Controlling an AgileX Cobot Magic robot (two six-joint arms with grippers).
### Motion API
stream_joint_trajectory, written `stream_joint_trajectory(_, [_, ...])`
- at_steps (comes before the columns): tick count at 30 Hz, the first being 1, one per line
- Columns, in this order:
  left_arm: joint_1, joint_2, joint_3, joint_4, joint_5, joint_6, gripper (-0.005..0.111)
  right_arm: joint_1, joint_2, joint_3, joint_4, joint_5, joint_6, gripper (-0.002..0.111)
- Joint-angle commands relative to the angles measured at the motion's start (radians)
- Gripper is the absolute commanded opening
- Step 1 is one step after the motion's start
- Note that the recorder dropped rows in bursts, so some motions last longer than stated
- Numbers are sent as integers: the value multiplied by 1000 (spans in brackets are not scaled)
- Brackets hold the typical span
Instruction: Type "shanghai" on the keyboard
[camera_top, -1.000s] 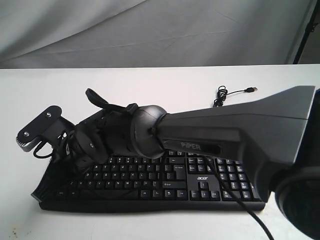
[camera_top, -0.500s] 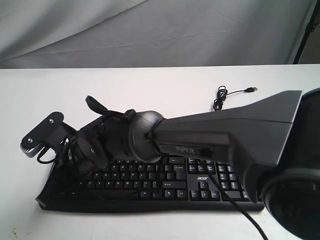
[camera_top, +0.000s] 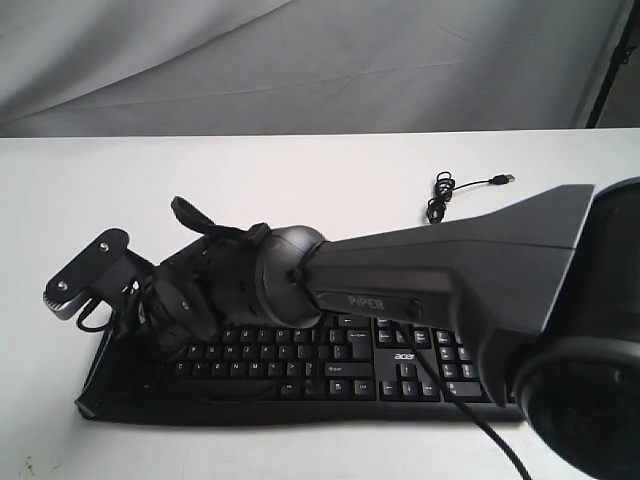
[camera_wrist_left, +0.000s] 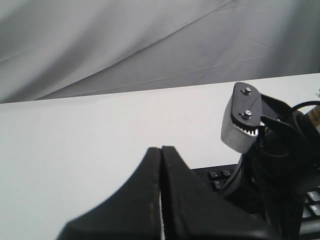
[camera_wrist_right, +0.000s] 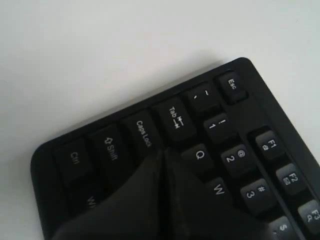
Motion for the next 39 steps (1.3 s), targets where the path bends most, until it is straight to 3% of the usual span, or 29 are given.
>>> stream_joint_trajectory(1, [-4,-3,4,5,-6,-3,0,0,16,-4,-15,-5,-6,0])
stream_joint_trajectory(14, [-4,-3,4,5,-6,-3,0,-23,-63,0,-42,78,-4,0])
stream_joint_trajectory(27, [-4,-3,4,5,-6,-3,0,-153,-367,385,-48,-48,50,0])
stream_joint_trajectory(39, [-4,-3,4,5,-6,-3,0,-172,-310,426,-40,-87,48,0])
